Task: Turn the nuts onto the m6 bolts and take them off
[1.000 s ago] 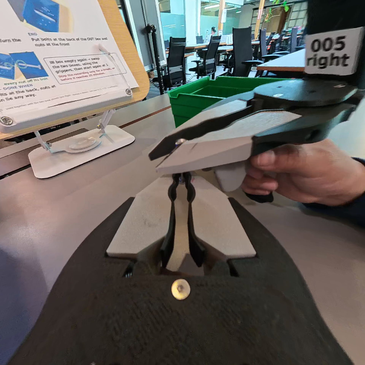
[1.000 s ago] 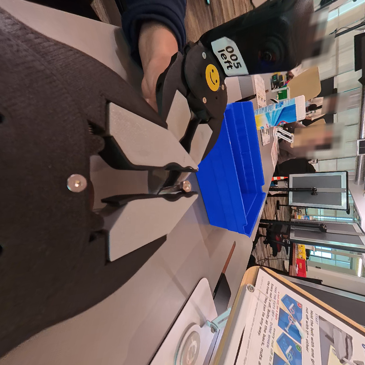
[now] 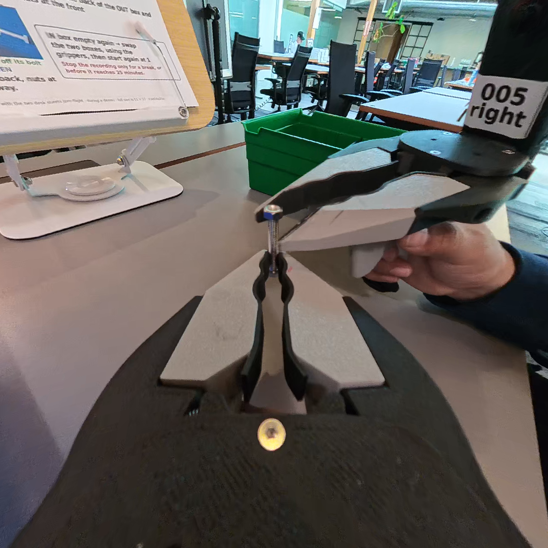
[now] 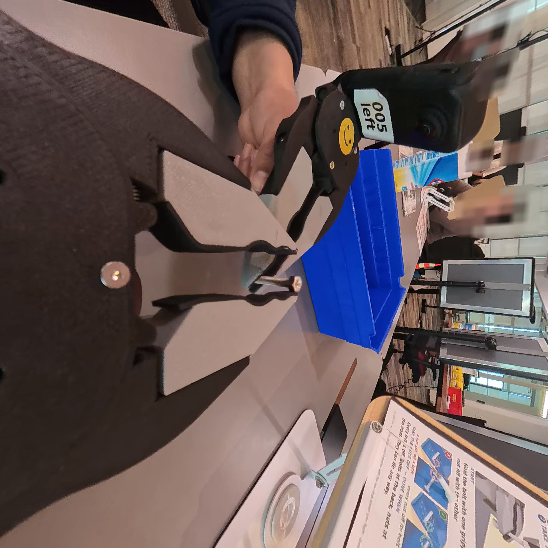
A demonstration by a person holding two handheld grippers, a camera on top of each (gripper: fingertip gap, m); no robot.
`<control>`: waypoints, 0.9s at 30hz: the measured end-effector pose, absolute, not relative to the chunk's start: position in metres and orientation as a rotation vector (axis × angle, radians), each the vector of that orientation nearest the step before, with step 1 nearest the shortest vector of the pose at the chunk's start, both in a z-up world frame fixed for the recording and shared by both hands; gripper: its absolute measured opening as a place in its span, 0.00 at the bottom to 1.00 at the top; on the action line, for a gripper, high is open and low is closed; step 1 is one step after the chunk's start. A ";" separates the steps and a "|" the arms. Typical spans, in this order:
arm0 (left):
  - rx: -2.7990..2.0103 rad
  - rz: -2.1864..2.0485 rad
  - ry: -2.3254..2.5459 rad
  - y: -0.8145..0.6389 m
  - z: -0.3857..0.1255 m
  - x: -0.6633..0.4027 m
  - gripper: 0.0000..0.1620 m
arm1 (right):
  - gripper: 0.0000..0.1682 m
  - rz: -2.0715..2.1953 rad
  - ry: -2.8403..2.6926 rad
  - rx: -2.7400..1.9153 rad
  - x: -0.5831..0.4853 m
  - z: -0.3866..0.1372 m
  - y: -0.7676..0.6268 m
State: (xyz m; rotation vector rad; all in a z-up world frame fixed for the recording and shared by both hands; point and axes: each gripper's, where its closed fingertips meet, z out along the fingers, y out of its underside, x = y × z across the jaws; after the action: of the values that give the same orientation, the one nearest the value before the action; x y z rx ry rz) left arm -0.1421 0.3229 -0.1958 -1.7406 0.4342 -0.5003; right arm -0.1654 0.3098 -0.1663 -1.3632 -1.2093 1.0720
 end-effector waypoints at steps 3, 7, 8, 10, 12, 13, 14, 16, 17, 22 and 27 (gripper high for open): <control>-1.737 -0.488 0.500 0.319 -0.198 -0.131 0.02 | 0.09 1.065 -1.219 -1.378 -0.170 -0.170 0.309; -1.732 -0.455 0.559 0.316 -0.201 -0.121 0.02 | 0.01 1.082 -1.238 -1.385 -0.172 -0.173 0.307; -1.733 -0.473 0.559 0.316 -0.201 -0.120 0.02 | 0.01 1.092 -1.232 -1.388 -0.171 -0.172 0.308; -1.769 -0.527 0.569 0.314 -0.208 -0.117 0.02 | 0.01 1.142 -1.199 -1.372 -0.169 -0.164 0.308; -1.804 -0.580 0.586 0.313 -0.216 -0.112 0.02 | 0.01 1.211 -1.178 -1.342 -0.166 -0.155 0.305; -1.811 -0.560 0.580 0.315 -0.218 -0.114 0.02 | 0.01 1.209 -1.161 -1.335 -0.163 -0.151 0.306; -1.813 -0.538 0.573 0.317 -0.218 -0.116 0.02 | 0.01 1.190 -1.136 -1.320 -0.158 -0.145 0.308; -1.802 -0.519 0.548 0.319 -0.215 -0.121 0.02 | 0.01 1.152 -1.079 -1.262 -0.140 -0.123 0.307; -1.797 -0.512 0.544 0.320 -0.214 -0.123 0.02 | 0.01 1.117 -1.062 -1.245 -0.127 -0.112 0.305; -1.789 -0.497 0.577 0.318 -0.215 -0.119 0.02 | 0.01 0.742 -0.924 -1.405 -0.015 -0.078 0.363; -1.756 -0.513 0.635 0.314 -0.213 -0.105 0.02 | 0.01 0.502 -0.822 -1.815 0.095 -0.151 0.435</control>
State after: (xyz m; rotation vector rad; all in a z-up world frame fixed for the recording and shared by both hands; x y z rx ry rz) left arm -0.1049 0.3137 -0.2125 -1.7564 0.6349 -0.5131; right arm 0.0951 0.4353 -0.1509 -1.8153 -0.8224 0.5022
